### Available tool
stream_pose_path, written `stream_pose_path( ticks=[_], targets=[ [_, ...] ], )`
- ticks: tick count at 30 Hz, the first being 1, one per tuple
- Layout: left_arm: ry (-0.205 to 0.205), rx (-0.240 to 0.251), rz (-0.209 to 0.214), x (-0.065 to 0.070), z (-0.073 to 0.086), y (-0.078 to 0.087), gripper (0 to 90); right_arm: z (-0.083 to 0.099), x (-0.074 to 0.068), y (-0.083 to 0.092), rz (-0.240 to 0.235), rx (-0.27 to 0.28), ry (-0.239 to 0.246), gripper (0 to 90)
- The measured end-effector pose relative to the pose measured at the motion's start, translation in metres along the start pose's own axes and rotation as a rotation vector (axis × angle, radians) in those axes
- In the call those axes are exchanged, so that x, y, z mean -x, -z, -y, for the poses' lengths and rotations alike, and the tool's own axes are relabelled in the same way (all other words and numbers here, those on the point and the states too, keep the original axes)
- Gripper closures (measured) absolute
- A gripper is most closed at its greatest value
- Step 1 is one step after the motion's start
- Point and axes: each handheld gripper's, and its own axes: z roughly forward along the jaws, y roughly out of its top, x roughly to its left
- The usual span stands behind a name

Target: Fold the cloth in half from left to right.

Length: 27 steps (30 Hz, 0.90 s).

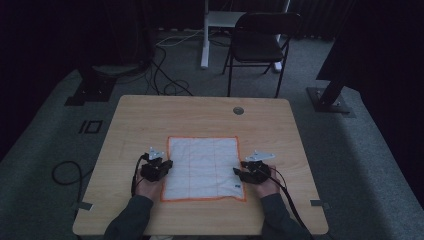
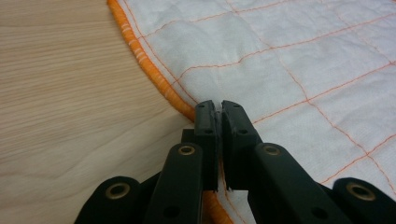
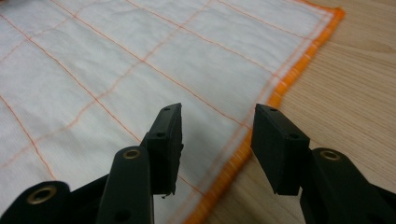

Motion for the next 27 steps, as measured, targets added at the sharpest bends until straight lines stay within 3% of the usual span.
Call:
stream_pose_path(
  ticks=[8,16,27],
  targets=[
    [-0.011,-0.015,-0.012,-0.015,0.0,0.005,86.4,0.0,0.0,0.001,-0.004,0.005,0.008,53.1],
    [0.045,-0.013,-0.031,-0.022,-0.002,0.006,86.8,0.0,-0.001,0.0,-0.007,0.003,0.009,53.2],
    [0.006,0.052,0.132,0.003,-0.019,0.009,87.0,0.0,-0.001,-0.001,-0.008,-0.003,0.014,53.2]
  ],
)
